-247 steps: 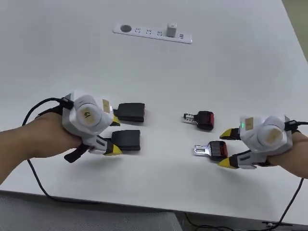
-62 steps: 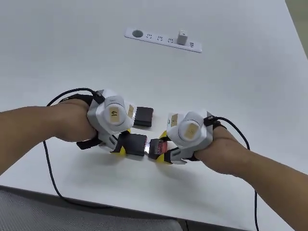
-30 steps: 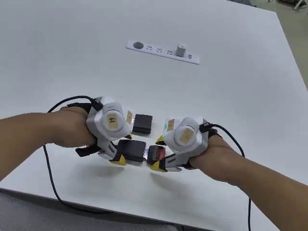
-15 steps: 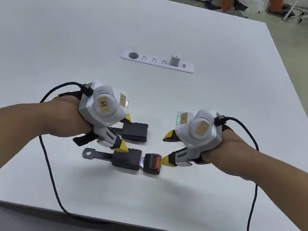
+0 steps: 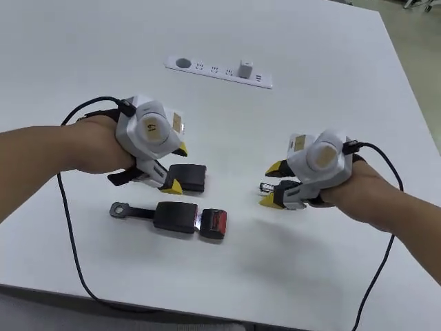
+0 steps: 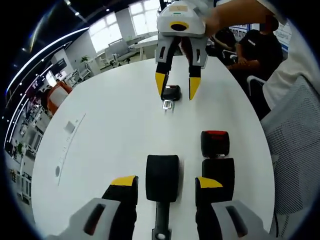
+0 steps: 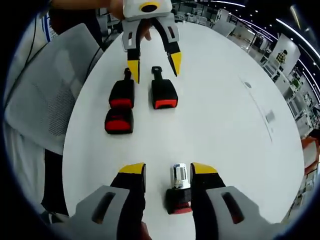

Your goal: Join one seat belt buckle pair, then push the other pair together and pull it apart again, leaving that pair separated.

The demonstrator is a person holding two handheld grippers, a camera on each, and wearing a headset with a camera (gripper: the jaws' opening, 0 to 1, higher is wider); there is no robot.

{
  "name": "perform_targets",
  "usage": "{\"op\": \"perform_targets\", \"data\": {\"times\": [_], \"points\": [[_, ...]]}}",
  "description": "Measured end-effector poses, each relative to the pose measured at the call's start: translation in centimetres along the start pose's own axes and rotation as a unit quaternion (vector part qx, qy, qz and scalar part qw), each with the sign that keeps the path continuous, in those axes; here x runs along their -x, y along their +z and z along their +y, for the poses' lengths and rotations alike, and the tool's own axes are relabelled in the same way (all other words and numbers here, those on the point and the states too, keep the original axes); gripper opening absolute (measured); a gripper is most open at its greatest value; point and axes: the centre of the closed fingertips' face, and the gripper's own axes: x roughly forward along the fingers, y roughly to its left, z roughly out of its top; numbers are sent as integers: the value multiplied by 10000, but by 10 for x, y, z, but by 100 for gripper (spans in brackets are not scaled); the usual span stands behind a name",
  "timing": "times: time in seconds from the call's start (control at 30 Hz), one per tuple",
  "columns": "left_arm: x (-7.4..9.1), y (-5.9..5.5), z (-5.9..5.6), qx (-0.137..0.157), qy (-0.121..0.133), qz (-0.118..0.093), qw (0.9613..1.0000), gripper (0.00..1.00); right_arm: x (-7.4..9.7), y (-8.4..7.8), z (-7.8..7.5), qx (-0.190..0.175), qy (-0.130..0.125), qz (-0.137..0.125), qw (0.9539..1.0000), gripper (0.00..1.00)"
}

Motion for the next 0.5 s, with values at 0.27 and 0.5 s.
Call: {"op": "perform_targets", "data": {"times": [0.27, 0.5], "points": [[-17, -10, 0, -46, -190, 100, 9998, 44, 5, -41, -24, -53, -138, 256, 9996, 35], [-30, -23, 1, -129, -425, 292, 9986, 43, -3, -59, -23, -48, 85, 443, 9990, 36]]}}
